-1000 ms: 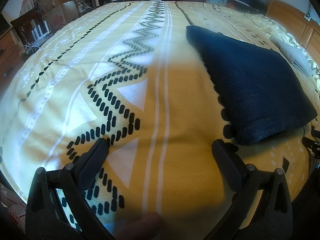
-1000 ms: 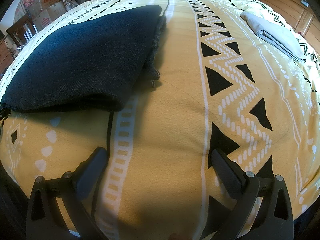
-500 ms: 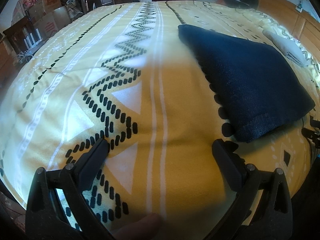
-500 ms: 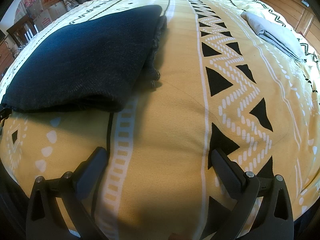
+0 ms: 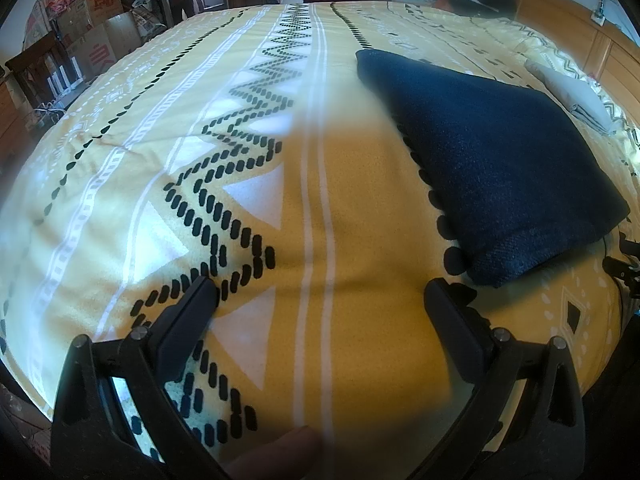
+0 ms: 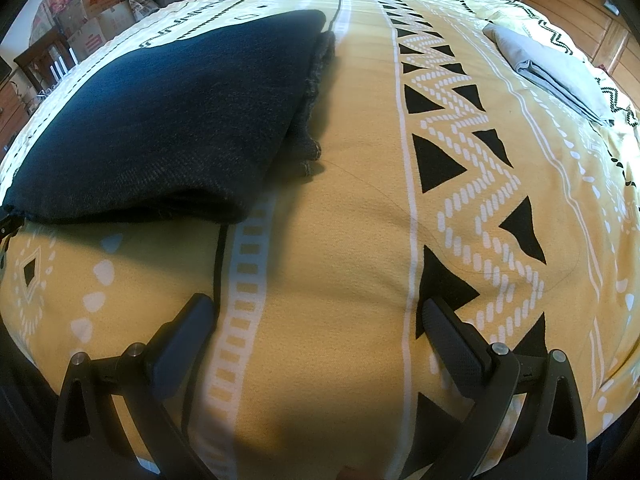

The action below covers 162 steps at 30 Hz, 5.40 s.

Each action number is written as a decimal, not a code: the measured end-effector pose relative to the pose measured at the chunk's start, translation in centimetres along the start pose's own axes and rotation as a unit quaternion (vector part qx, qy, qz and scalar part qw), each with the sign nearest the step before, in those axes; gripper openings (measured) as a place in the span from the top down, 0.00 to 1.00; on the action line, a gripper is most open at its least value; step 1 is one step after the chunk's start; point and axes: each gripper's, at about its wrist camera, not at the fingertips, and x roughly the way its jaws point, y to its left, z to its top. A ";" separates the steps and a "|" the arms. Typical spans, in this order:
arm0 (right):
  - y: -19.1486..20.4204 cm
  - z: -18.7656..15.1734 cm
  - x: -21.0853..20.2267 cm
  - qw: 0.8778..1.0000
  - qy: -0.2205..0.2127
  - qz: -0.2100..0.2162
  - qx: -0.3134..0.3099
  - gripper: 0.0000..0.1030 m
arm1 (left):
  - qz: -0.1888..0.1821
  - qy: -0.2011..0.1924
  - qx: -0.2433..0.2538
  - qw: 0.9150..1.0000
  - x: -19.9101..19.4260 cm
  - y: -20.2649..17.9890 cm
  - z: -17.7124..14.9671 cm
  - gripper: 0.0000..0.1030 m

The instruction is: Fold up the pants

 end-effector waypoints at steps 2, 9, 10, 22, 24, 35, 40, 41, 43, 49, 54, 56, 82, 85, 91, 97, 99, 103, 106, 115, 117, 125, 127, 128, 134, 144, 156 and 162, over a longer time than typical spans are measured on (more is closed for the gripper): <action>0.0 0.0 0.0 1.000 0.000 0.000 0.001 0.00 | -0.001 0.000 0.000 1.000 0.0 0.0 0.0 0.00; 0.0 0.0 0.0 1.000 0.000 0.000 0.000 0.00 | -0.002 0.000 0.000 1.000 0.0 0.0 0.0 0.00; 0.0 0.0 0.0 1.000 0.000 0.000 0.000 0.00 | -0.002 0.000 0.000 1.000 0.0 0.0 0.1 0.00; 0.4 0.2 0.2 1.000 0.001 -0.003 -0.005 0.00 | -0.001 0.000 0.000 1.000 0.0 0.0 0.1 0.00; 0.4 0.2 0.2 1.000 0.001 -0.003 -0.005 0.00 | -0.001 0.000 0.000 1.000 0.0 0.0 0.1 0.00; 0.4 0.2 0.1 1.000 0.002 -0.002 -0.005 0.00 | -0.001 0.000 0.000 1.000 0.1 0.0 0.1 0.00; 0.5 0.2 0.1 1.000 0.003 -0.002 -0.005 0.00 | -0.001 0.000 0.000 1.000 0.1 0.0 0.1 0.00; 0.5 0.2 0.1 1.000 0.003 -0.002 -0.005 0.00 | -0.001 0.000 0.000 1.000 0.1 0.0 0.1 0.00; 0.4 0.3 0.1 1.000 0.004 -0.001 -0.004 0.00 | -0.001 0.000 0.000 1.000 0.1 0.0 0.1 0.00; 0.2 0.4 0.2 1.000 0.005 0.000 -0.004 0.00 | -0.001 0.000 0.000 1.000 0.2 0.0 0.1 0.00; 0.2 0.3 0.2 1.000 0.005 -0.001 -0.004 0.00 | 0.000 0.000 0.000 1.000 0.2 0.0 0.1 0.00; 0.1 0.3 0.1 1.000 0.004 -0.002 -0.005 0.00 | 0.000 0.000 0.000 1.000 0.2 0.0 0.1 0.00; 3.7 4.4 -16.8 0.986 -0.165 -0.014 0.008 0.00 | 0.051 -0.156 -0.005 0.986 -15.7 -8.7 9.2 0.00; 4.8 6.1 -21.5 0.978 -0.207 -0.011 0.014 0.00 | 0.041 -0.180 -0.013 0.983 -18.6 -9.6 10.6 0.00; 7.1 8.2 -25.9 0.972 -0.236 -0.012 0.012 0.00 | 0.041 -0.195 -0.037 0.979 -21.0 -9.7 11.0 0.00; 9.0 8.6 -27.6 0.971 -0.240 -0.016 -0.008 0.00 | 0.051 -0.183 -0.053 0.980 -21.3 -9.1 10.9 0.00; 9.5 8.7 -28.0 0.970 -0.243 -0.017 -0.013 0.00 | 0.054 -0.185 -0.051 0.980 -21.6 -9.1 10.7 0.00; 10.1 8.7 -28.3 0.969 -0.245 -0.017 -0.016 0.00 | 0.052 -0.183 -0.046 0.981 -21.7 -9.2 10.5 0.00; 10.4 8.8 -28.4 0.969 -0.245 -0.019 -0.021 0.00 | 0.050 -0.181 -0.045 0.981 -21.7 -9.3 10.4 0.00; 10.8 8.8 -28.2 0.970 -0.240 -0.021 -0.026 0.00 | 0.050 -0.181 -0.046 0.981 -21.9 -9.2 10.4 0.00; 10.9 8.8 -28.2 0.970 -0.239 -0.021 -0.027 0.00 | 0.051 -0.179 -0.045 0.982 -21.7 -9.2 10.4 0.00; 11.0 8.9 -27.9 0.972 -0.234 -0.023 -0.028 0.00 | 0.050 -0.174 -0.043 0.983 -21.3 -9.3 10.4 0.00; 10.9 8.9 -27.8 0.972 -0.233 -0.023 -0.028 0.00 | 0.050 -0.174 -0.043 0.983 -21.3 -9.2 10.4 0.00; 10.9 8.9 -27.8 0.972 -0.233 -0.023 -0.028 0.00 | 0.049 -0.173 -0.044 0.983 -21.2 -9.2 10.4 0.00; 11.0 8.9 -27.4 0.973 -0.229 -0.018 -0.026 0.00 | 0.048 -0.165 -0.047 0.984 -20.6 -8.8 10.4 0.00; 11.2 9.1 -26.6 0.974 -0.225 -0.020 -0.025 0.00 | 0.042 -0.158 -0.058 0.985 -20.2 -7.7 10.3 0.00; 11.0 8.8 -26.3 0.973 -0.229 -0.025 -0.028 0.00 | 0.108 -0.222 -0.036 0.968 -22.3 -8.6 10.2 0.00; 10.8 8.9 -26.2 0.973 -0.227 -0.026 -0.026 0.00 | 0.104 -0.222 -0.030 0.969 -22.1 -8.6 10.5 0.00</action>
